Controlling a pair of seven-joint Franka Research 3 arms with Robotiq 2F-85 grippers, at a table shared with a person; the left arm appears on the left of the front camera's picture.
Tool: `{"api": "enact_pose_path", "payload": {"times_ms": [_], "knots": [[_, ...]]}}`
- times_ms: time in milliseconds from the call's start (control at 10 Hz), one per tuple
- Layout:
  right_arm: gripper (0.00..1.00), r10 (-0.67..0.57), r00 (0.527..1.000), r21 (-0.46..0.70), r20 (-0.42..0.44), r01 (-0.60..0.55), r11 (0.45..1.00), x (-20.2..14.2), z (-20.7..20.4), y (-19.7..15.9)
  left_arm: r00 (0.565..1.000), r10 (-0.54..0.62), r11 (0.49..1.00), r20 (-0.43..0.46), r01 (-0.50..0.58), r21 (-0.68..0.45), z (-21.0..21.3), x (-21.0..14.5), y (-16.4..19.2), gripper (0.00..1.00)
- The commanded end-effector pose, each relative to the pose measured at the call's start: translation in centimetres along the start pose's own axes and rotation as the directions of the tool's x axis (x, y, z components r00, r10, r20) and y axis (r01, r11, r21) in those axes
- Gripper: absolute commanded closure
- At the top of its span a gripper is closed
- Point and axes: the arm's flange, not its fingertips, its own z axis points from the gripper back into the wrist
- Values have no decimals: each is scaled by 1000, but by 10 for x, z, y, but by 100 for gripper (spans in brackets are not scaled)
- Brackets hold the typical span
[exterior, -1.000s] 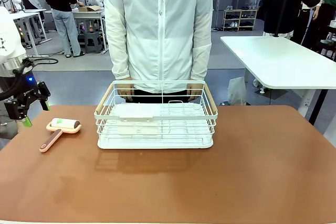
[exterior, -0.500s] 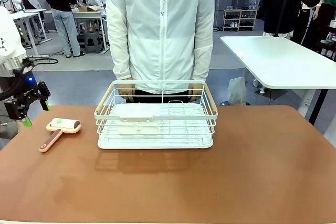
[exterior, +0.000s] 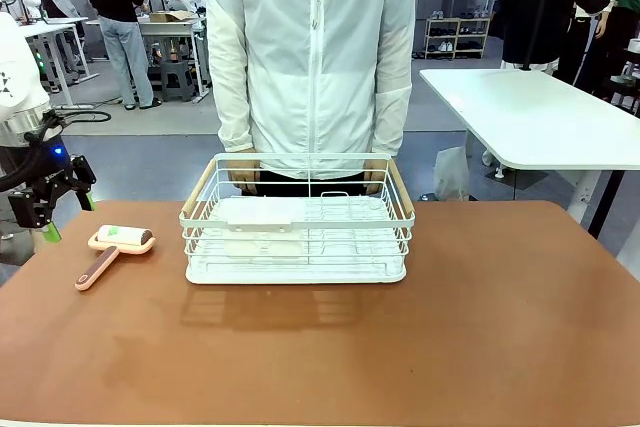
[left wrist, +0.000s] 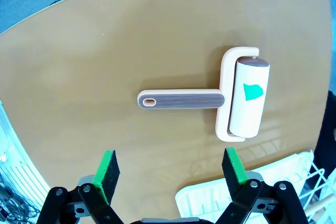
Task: Clean the table.
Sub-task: Place the Lint Roller down when the Dish drying rack is positioned in the middle of the table.
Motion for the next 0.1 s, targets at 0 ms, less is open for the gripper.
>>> {"api": "enact_pose_path", "payload": {"times_ms": [0], "knots": [[0, 7, 1000, 6, 3, -7, 1000, 0, 0, 2, 1000, 3, 1000, 6, -3, -18, -3, 1, 3, 0]]}}
